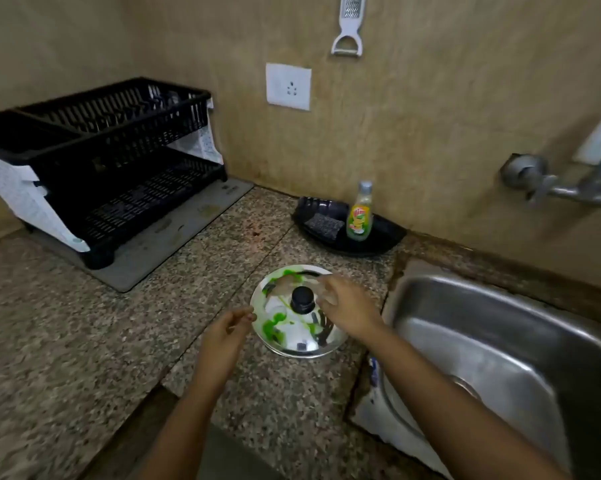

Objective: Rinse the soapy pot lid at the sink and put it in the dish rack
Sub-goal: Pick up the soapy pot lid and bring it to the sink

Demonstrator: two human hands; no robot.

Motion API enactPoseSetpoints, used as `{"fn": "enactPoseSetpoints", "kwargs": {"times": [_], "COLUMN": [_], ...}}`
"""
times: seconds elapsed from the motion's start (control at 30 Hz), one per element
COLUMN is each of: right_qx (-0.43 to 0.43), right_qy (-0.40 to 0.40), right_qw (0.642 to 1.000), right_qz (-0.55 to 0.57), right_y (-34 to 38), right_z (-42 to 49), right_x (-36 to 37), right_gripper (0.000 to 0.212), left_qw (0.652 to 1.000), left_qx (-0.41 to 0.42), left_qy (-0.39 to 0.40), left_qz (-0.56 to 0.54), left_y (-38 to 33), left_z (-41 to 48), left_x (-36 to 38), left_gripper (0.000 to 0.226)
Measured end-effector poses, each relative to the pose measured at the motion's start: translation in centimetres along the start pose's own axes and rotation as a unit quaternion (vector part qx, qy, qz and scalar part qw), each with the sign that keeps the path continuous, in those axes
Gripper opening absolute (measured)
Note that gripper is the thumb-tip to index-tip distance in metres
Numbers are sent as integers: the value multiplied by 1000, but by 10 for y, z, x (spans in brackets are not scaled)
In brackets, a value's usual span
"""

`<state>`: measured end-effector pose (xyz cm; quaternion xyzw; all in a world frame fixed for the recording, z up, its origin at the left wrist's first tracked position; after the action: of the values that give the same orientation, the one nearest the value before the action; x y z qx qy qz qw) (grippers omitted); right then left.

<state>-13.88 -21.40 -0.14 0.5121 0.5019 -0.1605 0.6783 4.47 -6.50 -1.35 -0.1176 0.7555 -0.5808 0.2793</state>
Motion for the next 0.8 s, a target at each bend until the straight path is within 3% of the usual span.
{"fn": "enactPoseSetpoints", "kwargs": {"times": [0.13, 0.2, 0.43, 0.6, 0.8], "right_qx": [5, 3, -3, -6, 5], "right_qy": [89, 96, 86, -2, -72], "right_qw": [994, 993, 994, 1000, 997], "right_qz": [-63, -63, -71, -16, 21], "right_y": [10, 10, 9, 4, -36], "right_z": [25, 32, 37, 23, -24], "right_x": [32, 42, 53, 5, -70], "right_gripper": [58, 56, 55, 51, 51], "left_qw": [1000, 1000, 1000, 999, 957], "left_qx": [-7, -7, -14, -30, -167], "left_qy": [14, 24, 9, -19, 150], "left_qz": [10, -1, 6, -22, -185], "left_y": [-8, -6, -6, -18, -54], "left_z": [29, 42, 77, 84, 59], "left_x": [-1, 0, 4, 18, 113], "left_gripper": [15, 14, 23, 29, 33]}}
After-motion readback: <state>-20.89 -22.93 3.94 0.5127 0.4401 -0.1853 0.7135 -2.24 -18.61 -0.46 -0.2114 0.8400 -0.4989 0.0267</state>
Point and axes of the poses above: each hand's wrist, its own z-axis towards the middle knuckle, its own x-axis out of the palm, y = z × x, the point moved 8 cm from there along z, towards the middle knuckle, and after that the axes turned 2 degrees about z, right-handed, at the moved point
